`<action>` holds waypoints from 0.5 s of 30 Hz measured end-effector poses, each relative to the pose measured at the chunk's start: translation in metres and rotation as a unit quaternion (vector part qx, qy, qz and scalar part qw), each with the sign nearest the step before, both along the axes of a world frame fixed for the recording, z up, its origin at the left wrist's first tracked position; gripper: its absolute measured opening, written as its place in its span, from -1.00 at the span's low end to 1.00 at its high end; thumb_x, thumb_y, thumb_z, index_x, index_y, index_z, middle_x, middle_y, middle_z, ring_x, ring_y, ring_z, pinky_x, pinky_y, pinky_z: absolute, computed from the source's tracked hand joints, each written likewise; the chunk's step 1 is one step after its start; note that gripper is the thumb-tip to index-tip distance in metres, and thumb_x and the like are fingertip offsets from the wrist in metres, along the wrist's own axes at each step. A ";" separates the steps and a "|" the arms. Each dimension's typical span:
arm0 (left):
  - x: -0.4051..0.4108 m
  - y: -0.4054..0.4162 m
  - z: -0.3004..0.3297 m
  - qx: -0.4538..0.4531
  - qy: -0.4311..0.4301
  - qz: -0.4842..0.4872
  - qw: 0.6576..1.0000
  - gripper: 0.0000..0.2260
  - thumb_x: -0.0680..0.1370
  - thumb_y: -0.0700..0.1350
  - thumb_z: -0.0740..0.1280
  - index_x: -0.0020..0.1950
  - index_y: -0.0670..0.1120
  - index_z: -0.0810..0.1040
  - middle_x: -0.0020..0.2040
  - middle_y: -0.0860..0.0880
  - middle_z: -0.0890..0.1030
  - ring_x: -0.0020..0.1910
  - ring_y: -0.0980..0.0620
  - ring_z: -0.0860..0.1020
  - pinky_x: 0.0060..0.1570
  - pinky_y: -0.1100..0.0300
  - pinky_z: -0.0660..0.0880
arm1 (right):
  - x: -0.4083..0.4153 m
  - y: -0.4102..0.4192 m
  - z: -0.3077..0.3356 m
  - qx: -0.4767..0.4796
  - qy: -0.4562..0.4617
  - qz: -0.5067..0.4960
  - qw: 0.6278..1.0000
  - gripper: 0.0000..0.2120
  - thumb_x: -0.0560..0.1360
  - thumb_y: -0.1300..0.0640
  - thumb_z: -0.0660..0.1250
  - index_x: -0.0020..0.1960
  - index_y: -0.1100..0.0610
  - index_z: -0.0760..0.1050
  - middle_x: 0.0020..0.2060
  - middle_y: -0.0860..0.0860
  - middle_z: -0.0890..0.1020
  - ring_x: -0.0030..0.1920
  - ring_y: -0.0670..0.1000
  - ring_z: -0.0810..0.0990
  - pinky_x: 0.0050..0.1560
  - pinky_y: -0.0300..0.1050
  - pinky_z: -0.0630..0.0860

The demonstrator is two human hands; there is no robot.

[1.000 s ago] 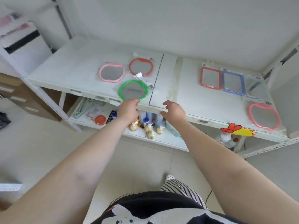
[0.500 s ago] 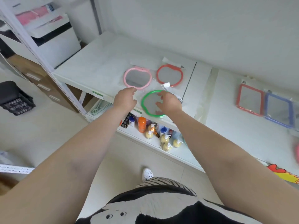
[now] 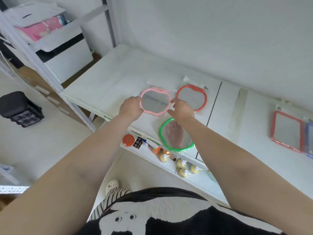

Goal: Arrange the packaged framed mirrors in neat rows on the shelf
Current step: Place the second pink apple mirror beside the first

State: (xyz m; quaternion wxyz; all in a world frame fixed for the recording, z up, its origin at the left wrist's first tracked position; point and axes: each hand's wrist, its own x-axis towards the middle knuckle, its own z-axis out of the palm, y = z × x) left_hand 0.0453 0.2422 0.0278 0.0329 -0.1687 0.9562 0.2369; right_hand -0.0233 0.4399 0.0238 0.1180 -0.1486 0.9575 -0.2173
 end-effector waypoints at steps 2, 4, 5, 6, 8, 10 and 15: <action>-0.012 -0.007 -0.005 0.002 -0.008 -0.016 1.000 -0.56 0.50 -0.19 0.34 0.38 -0.12 0.42 0.27 -0.19 0.51 0.27 -0.19 0.47 0.23 0.01 0.44 | -0.004 -0.009 -0.002 0.011 -0.002 -0.011 1.000 -0.58 0.50 0.07 0.33 0.35 0.02 0.40 0.19 0.05 0.59 0.23 0.10 0.53 0.16 0.02 0.52; -0.023 -0.016 -0.008 0.010 -0.015 -0.032 0.999 -0.55 0.50 -0.19 0.33 0.39 -0.11 0.41 0.28 -0.19 0.50 0.28 -0.18 0.46 0.24 0.01 0.43 | -0.010 -0.020 -0.005 0.018 -0.007 -0.027 0.999 -0.58 0.50 0.06 0.34 0.34 0.03 0.41 0.17 0.06 0.59 0.22 0.11 0.54 0.15 0.03 0.53; -0.029 -0.024 -0.009 0.012 -0.018 -0.042 0.999 -0.56 0.50 -0.18 0.33 0.38 -0.10 0.42 0.28 -0.18 0.50 0.27 -0.17 0.47 0.23 0.00 0.43 | -0.013 -0.027 -0.006 0.020 -0.010 -0.037 0.999 -0.57 0.50 0.06 0.34 0.34 0.04 0.40 0.18 0.06 0.59 0.23 0.12 0.52 0.15 0.04 0.53; -0.036 -0.033 -0.009 0.011 -0.020 -0.055 0.998 -0.57 0.50 -0.18 0.33 0.37 -0.10 0.43 0.27 -0.17 0.50 0.25 -0.17 0.48 0.22 0.00 0.44 | -0.017 -0.035 -0.007 0.020 -0.012 -0.049 0.999 -0.56 0.50 0.06 0.33 0.36 0.05 0.39 0.20 0.07 0.58 0.25 0.12 0.51 0.16 0.03 0.52; -0.048 -0.052 -0.011 0.014 -0.022 -0.079 0.997 -0.58 0.50 -0.15 0.33 0.36 -0.09 0.44 0.28 -0.14 0.50 0.25 -0.15 0.48 0.22 0.00 0.44 | -0.021 -0.052 -0.011 0.019 -0.014 -0.077 0.997 -0.53 0.50 0.07 0.33 0.38 0.05 0.37 0.23 0.08 0.56 0.27 0.12 0.49 0.17 -0.01 0.50; -0.058 -0.076 -0.012 0.025 -0.033 -0.099 0.994 -0.54 0.51 -0.13 0.34 0.41 -0.08 0.39 0.33 -0.12 0.47 0.29 -0.12 0.45 0.26 0.03 0.41 | -0.019 -0.073 -0.015 0.032 -0.017 -0.107 0.994 -0.53 0.49 0.06 0.33 0.38 0.06 0.38 0.22 0.09 0.56 0.24 0.14 0.51 0.15 -0.03 0.51; -0.081 -0.125 -0.015 0.021 -0.066 -0.162 0.984 -0.51 0.51 -0.11 0.33 0.44 -0.09 0.34 0.38 -0.11 0.42 0.34 -0.10 0.41 0.29 0.04 0.39 | -0.012 -0.117 -0.017 0.026 -0.018 -0.175 0.984 -0.52 0.47 0.07 0.36 0.37 0.07 0.40 0.22 0.08 0.57 0.24 0.14 0.50 0.15 -0.06 0.47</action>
